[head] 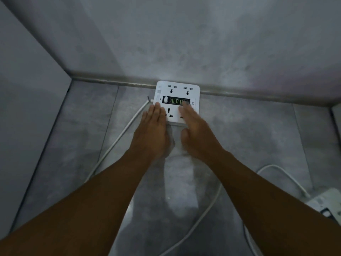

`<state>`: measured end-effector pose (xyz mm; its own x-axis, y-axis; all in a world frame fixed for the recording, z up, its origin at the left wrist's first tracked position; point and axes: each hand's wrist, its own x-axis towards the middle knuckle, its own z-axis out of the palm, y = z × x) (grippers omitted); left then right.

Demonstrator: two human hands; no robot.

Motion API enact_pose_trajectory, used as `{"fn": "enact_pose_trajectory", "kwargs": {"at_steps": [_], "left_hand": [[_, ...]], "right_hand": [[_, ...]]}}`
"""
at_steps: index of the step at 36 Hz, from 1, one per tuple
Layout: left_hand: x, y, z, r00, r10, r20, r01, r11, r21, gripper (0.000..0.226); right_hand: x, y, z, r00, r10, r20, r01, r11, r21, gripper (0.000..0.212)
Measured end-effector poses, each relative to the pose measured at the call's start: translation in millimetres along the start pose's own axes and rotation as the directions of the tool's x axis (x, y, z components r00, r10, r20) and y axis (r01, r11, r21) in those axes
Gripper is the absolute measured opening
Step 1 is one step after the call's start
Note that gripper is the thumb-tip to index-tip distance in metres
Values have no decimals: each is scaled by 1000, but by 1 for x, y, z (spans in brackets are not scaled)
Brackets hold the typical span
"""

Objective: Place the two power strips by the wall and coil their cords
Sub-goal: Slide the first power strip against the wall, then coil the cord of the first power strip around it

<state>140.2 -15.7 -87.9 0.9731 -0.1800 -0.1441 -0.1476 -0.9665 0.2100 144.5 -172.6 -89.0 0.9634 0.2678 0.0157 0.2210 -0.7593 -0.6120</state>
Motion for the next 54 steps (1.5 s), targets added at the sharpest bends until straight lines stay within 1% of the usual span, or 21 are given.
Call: {"fn": "enact_pose_trajectory", "kwargs": {"at_steps": [2,4,6,8,13,18,22,24,27,29,32,35,36,37,39,41,43,45,49,52,54], "left_hand": [[-5,3,-3,995,55,-86,-59,997,-51,62],[-9,6,-2,973,137,-185,-158,982,-105,56],[-13,15,-1,953,216,-213,-248,959,-138,51],[-15,26,1,938,295,-182,-327,928,-180,48],[-15,47,16,899,414,-142,-436,872,-222,49],[-12,58,31,859,488,-156,-496,868,-14,50],[-8,59,35,876,436,-207,-431,900,71,27],[-8,58,36,889,389,-242,-388,920,53,26],[-5,55,23,914,199,-353,-247,964,-96,18],[1,48,4,905,24,-426,-129,967,-221,21],[12,34,-22,848,-141,-510,-38,945,-325,22],[17,24,-32,839,-177,-515,-17,937,-350,20],[17,23,-33,851,-168,-498,-28,931,-363,21],[15,23,-33,869,-158,-469,-43,920,-388,21],[10,25,-35,925,-173,-338,-21,865,-501,18],[7,28,-33,970,-205,-129,83,781,-619,16],[6,30,-32,979,-197,44,174,713,-680,16],[9,34,-36,979,-155,134,204,679,-705,18],[12,49,-52,978,-32,208,191,547,-815,35],[15,58,-61,978,44,203,158,475,-866,24],[16,60,-64,974,61,217,188,307,-933,43]], "right_hand": [[-3,3,-11,970,147,-194,-119,982,147,69],[-13,13,-17,861,329,-388,-225,930,290,69],[-30,24,-19,734,471,-489,-294,870,397,67],[-47,32,-19,671,512,-536,-321,853,412,63],[-78,45,-11,696,450,-560,-305,890,338,49],[-86,52,-5,770,329,-546,-268,944,191,41],[-92,49,1,780,332,-530,-320,940,118,32],[-97,44,4,817,297,-494,-314,948,50,27],[-102,36,9,891,216,-398,-252,967,-40,23],[-100,28,8,919,215,-329,-232,973,-12,12],[-86,13,2,912,337,-234,-257,914,315,11],[-56,1,-15,828,544,-136,-288,621,729,17],[-46,1,-24,810,561,-173,-257,603,755,18],[-37,4,-34,805,529,-268,-216,683,698,19],[-20,11,-60,837,310,-451,-123,910,396,20],[-3,19,-92,921,56,-385,-46,998,35,25],[15,22,-126,979,-50,-199,7,977,-213,33],[27,21,-154,993,-98,-71,77,964,-253,35],[36,6,-175,978,-189,86,198,974,-109,21],[38,1,-172,974,-204,100,211,976,-59,19],[40,4,-171,986,-155,56,160,983,-90,20]]}}
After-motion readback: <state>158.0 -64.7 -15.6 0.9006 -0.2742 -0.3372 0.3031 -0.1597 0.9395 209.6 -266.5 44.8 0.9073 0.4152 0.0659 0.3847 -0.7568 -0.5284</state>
